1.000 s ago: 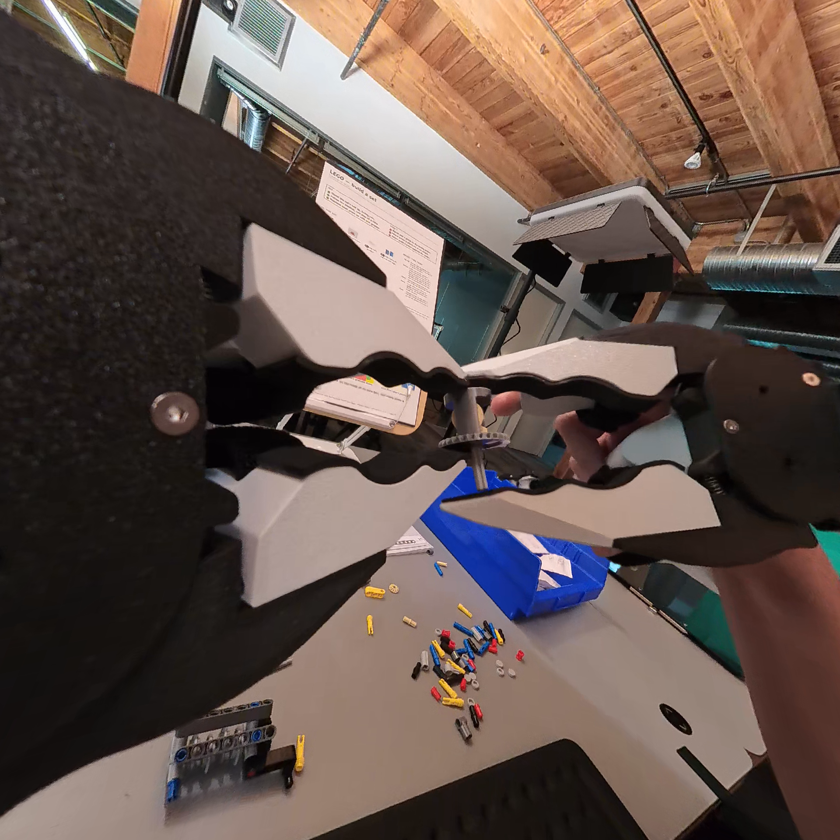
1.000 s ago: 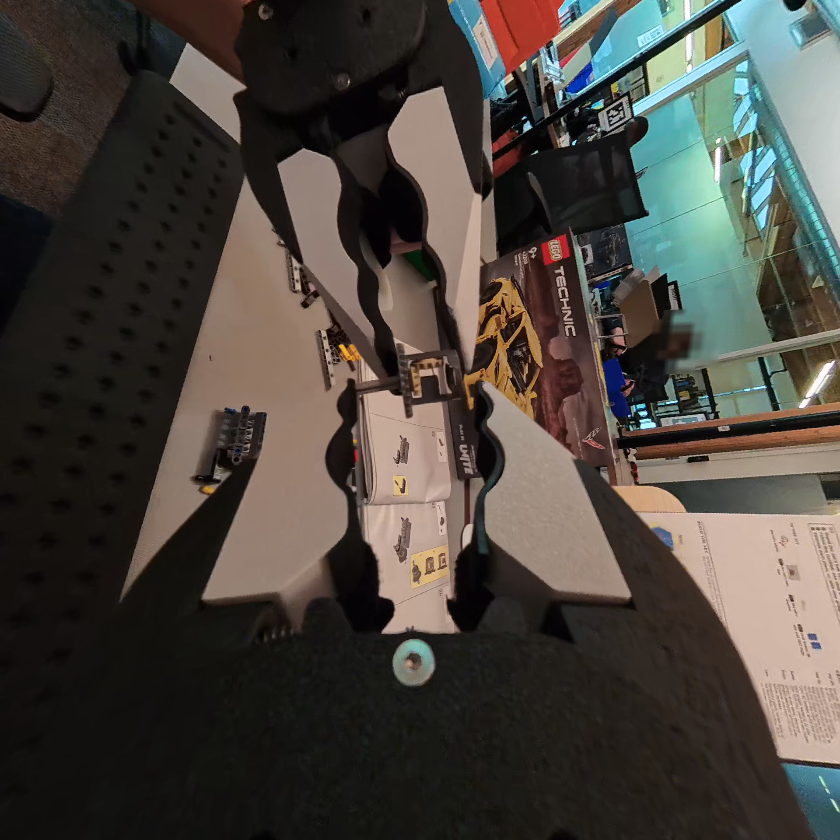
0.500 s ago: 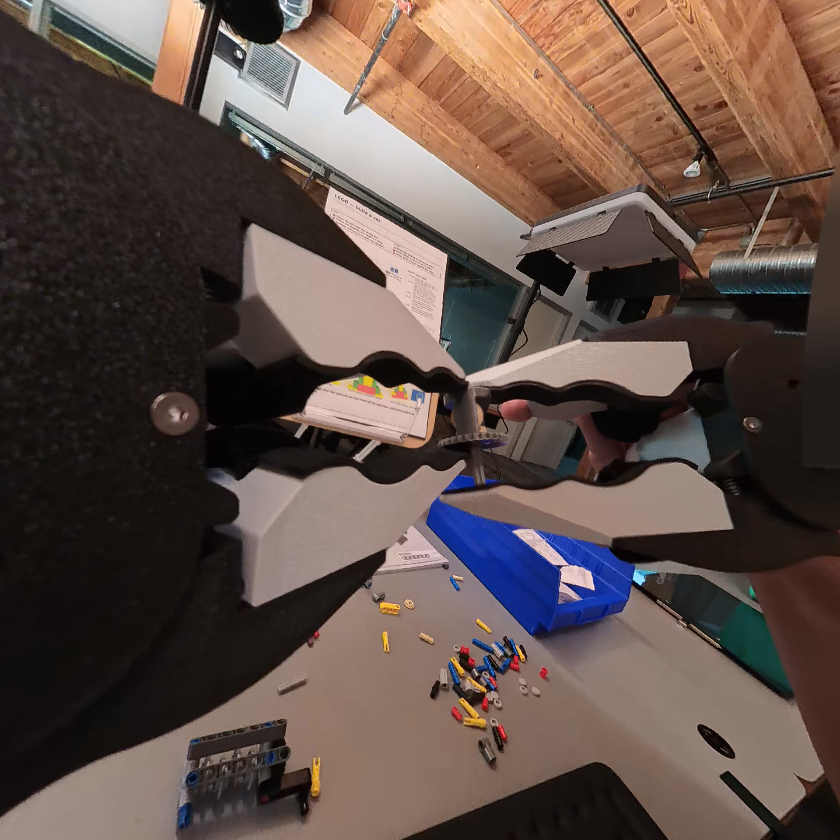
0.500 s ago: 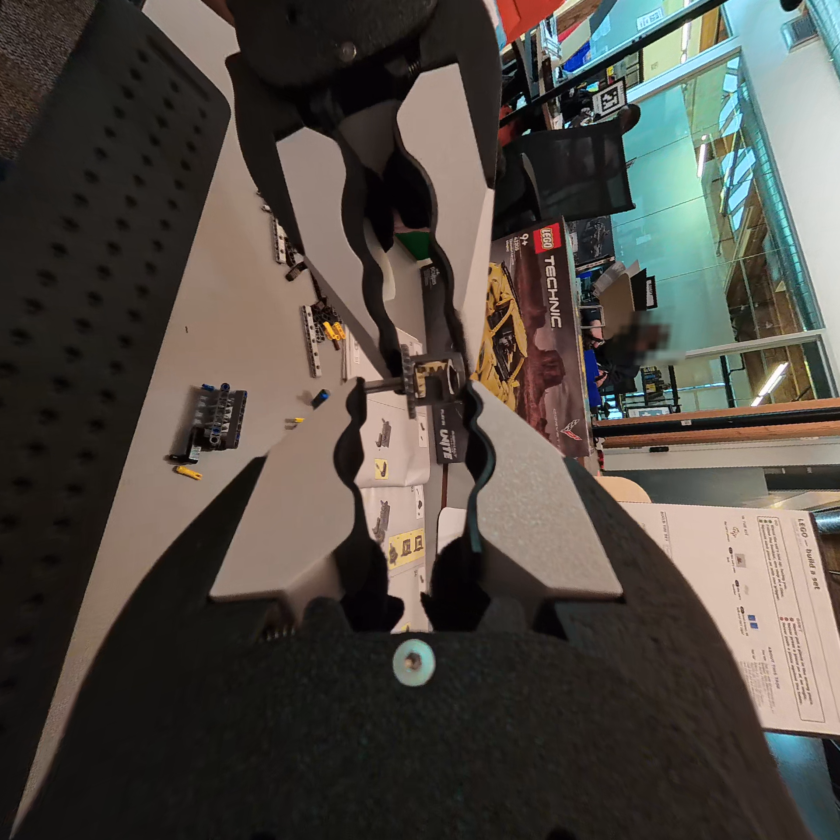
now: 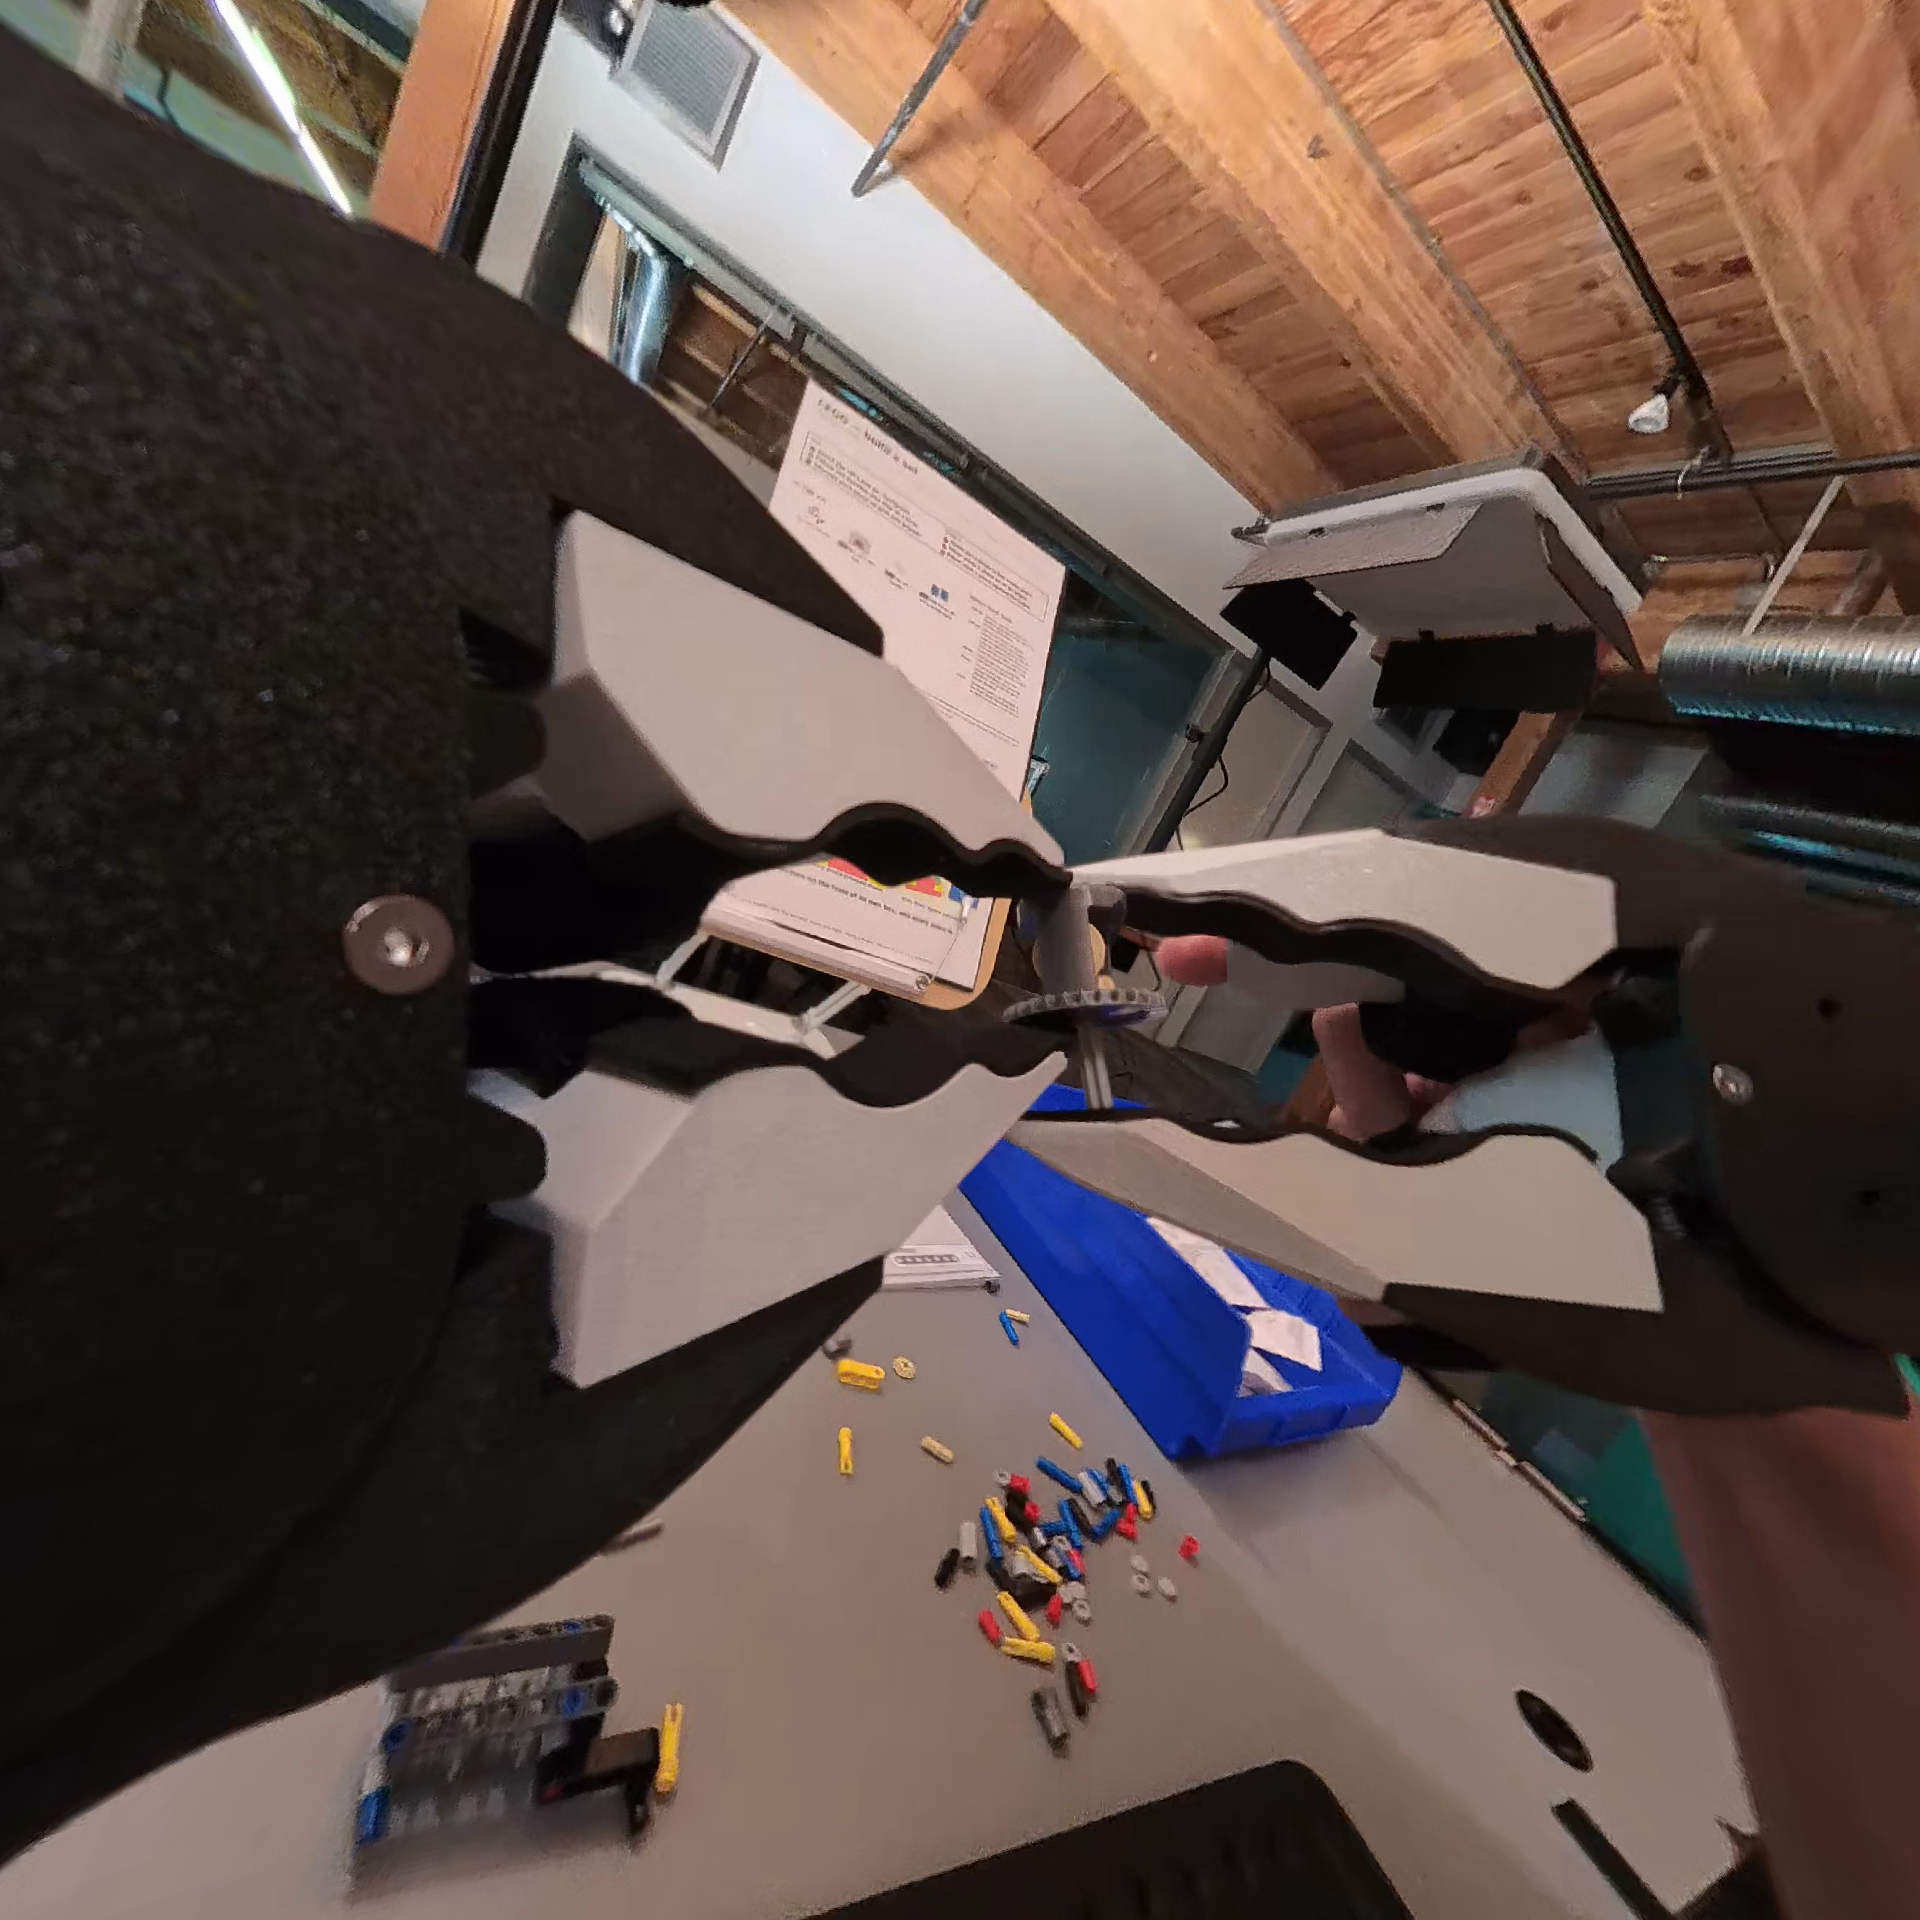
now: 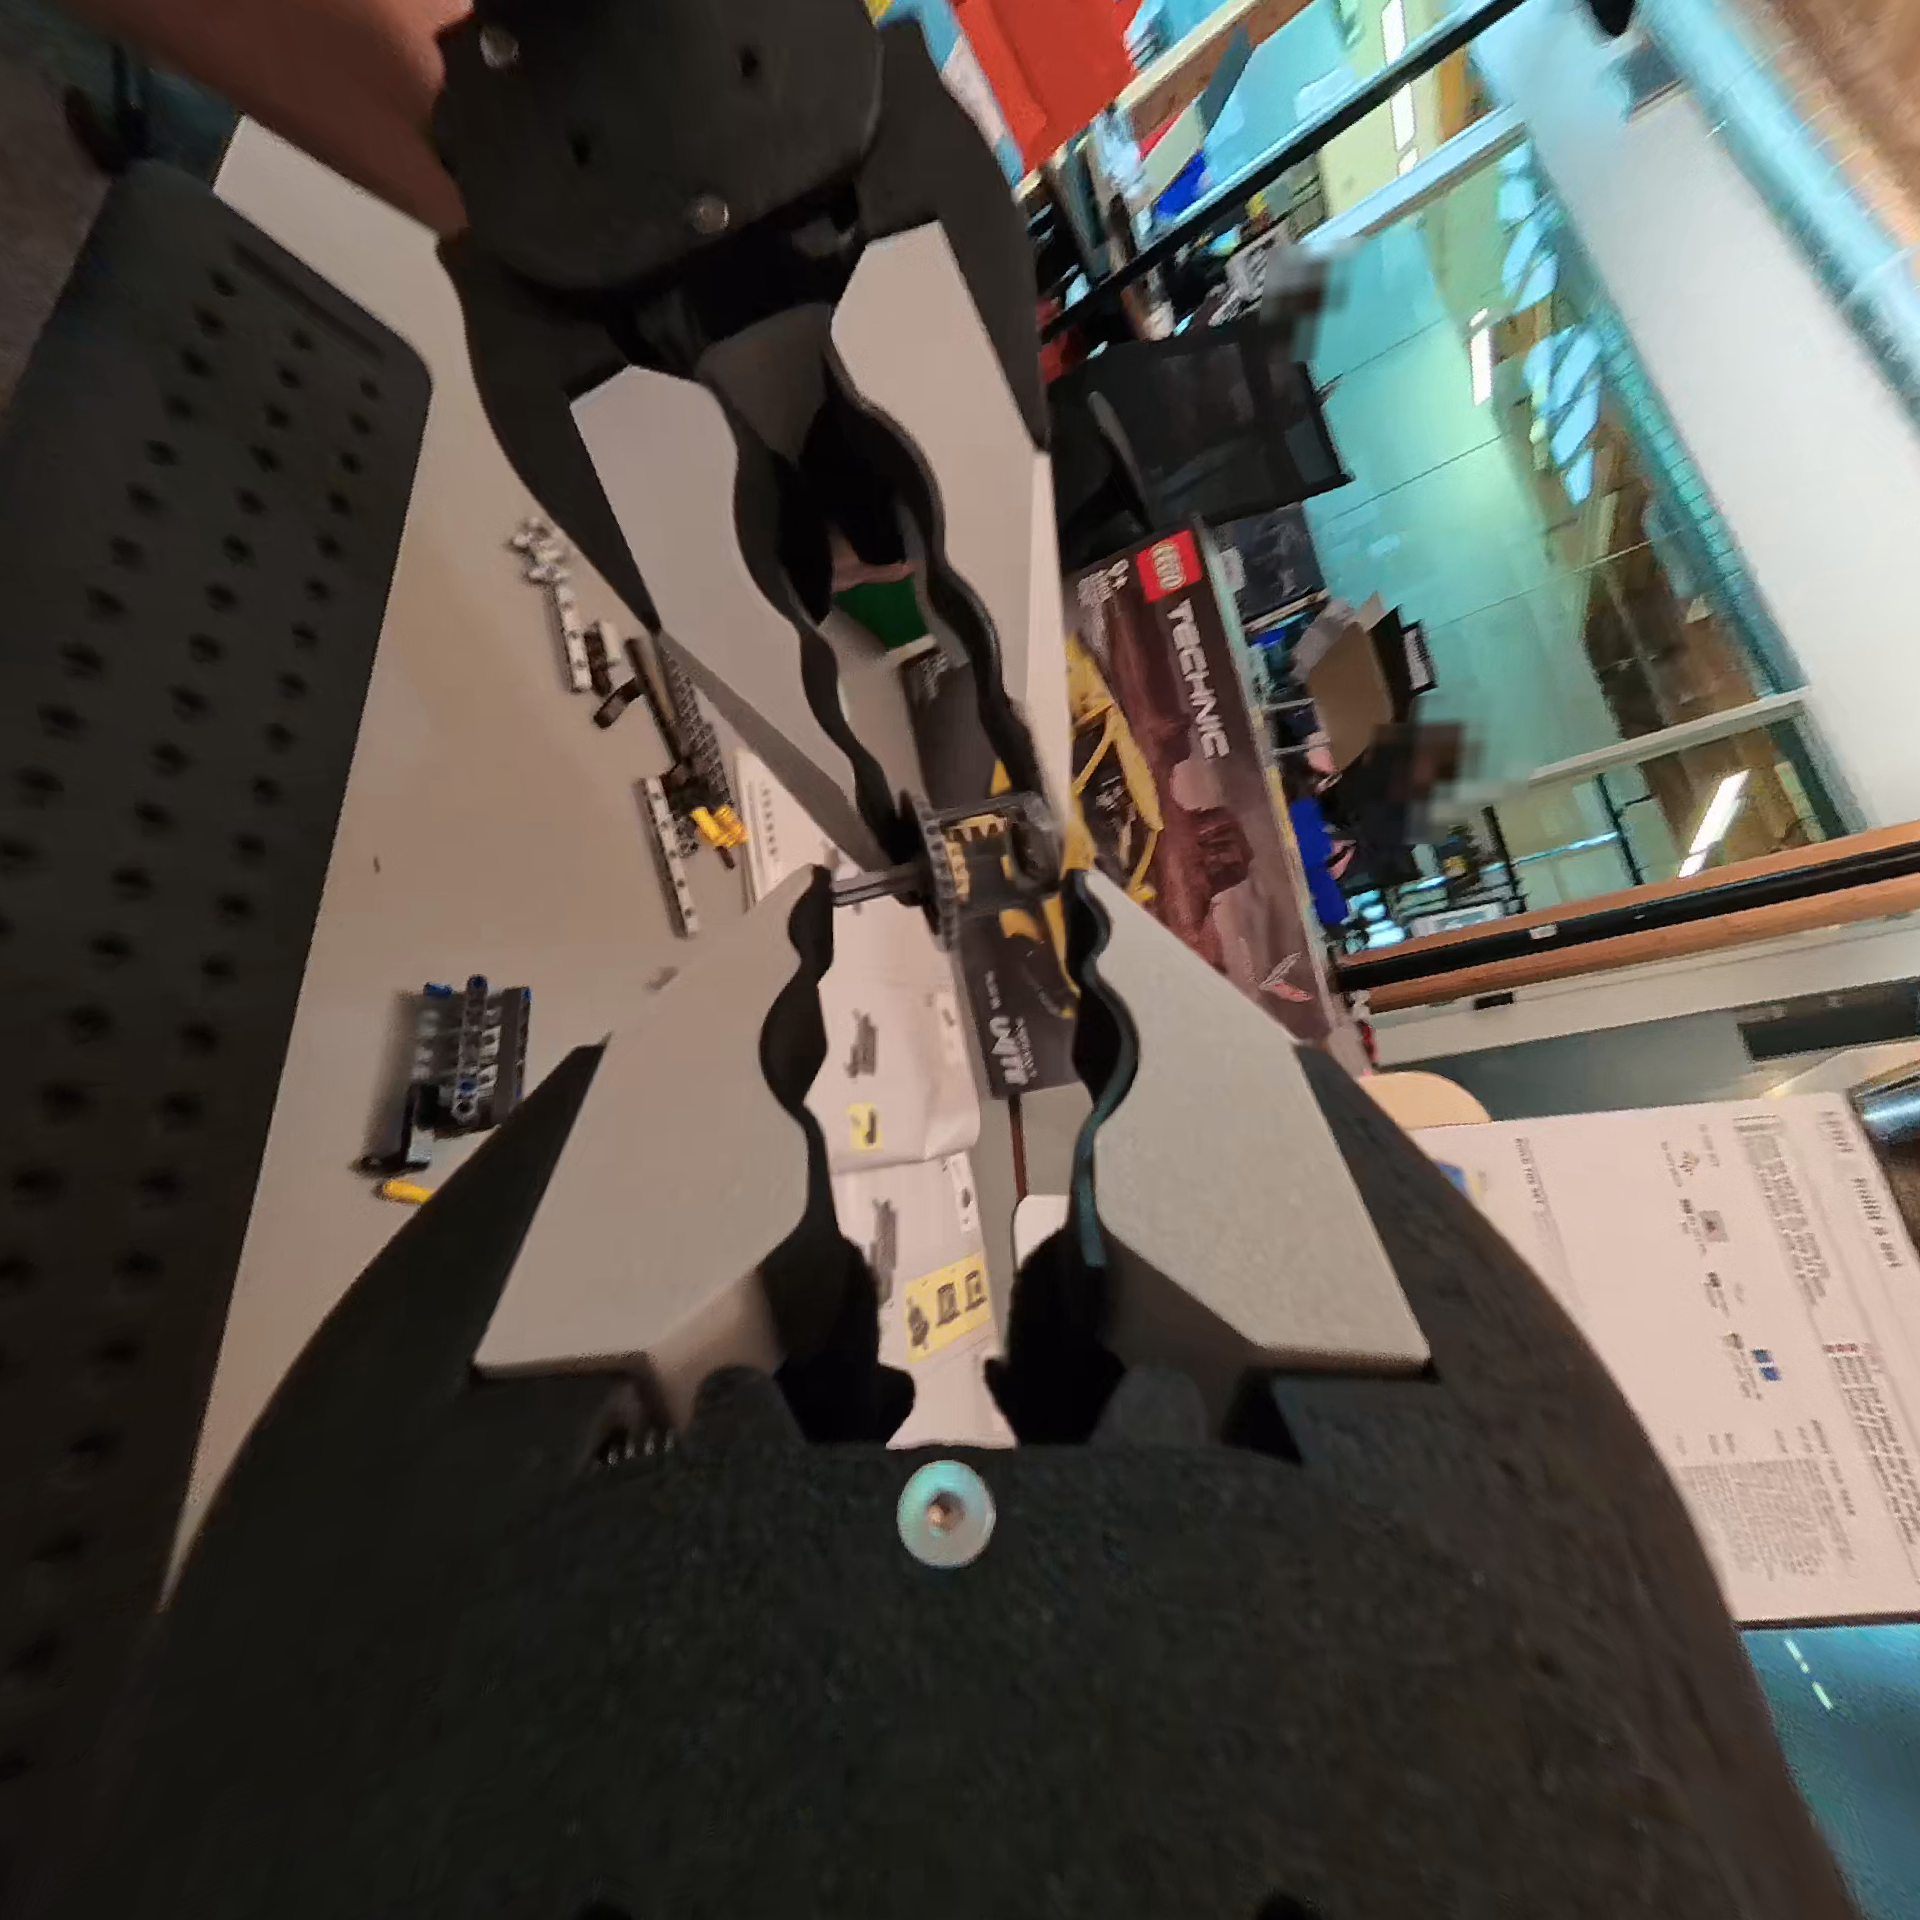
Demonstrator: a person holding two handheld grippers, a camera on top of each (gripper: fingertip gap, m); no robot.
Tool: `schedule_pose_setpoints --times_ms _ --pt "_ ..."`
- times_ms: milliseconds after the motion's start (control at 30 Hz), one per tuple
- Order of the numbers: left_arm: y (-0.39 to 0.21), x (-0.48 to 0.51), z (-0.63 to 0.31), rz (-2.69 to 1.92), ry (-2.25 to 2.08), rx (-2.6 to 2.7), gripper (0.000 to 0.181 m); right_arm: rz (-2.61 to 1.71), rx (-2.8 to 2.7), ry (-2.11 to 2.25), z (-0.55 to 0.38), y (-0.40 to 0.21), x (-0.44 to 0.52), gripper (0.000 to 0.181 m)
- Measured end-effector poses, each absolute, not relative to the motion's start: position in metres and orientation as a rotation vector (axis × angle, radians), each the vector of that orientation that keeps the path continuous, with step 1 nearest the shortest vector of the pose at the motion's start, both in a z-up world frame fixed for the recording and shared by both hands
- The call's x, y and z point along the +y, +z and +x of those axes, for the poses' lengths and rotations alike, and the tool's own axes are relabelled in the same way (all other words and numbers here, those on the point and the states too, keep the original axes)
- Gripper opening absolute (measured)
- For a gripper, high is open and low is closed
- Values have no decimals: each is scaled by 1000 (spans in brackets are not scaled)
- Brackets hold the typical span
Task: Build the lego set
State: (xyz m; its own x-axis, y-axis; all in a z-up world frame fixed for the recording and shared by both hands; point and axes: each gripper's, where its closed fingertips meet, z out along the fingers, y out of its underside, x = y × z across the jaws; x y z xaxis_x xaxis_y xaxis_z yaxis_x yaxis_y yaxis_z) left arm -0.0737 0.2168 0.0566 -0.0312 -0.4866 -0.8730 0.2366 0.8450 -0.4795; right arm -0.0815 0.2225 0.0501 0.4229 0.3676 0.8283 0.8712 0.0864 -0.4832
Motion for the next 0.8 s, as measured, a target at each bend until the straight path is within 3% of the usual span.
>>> schedule_pose_setpoints --times_ms 600,800 --pt "39 222 -70 -133 -407 1582 22 -1555 -1302 -593 -81 36 217 7" --pt "39 224 -71 -133 -383 1578 23 -1542 -1288 -596 -81 36 219 7"
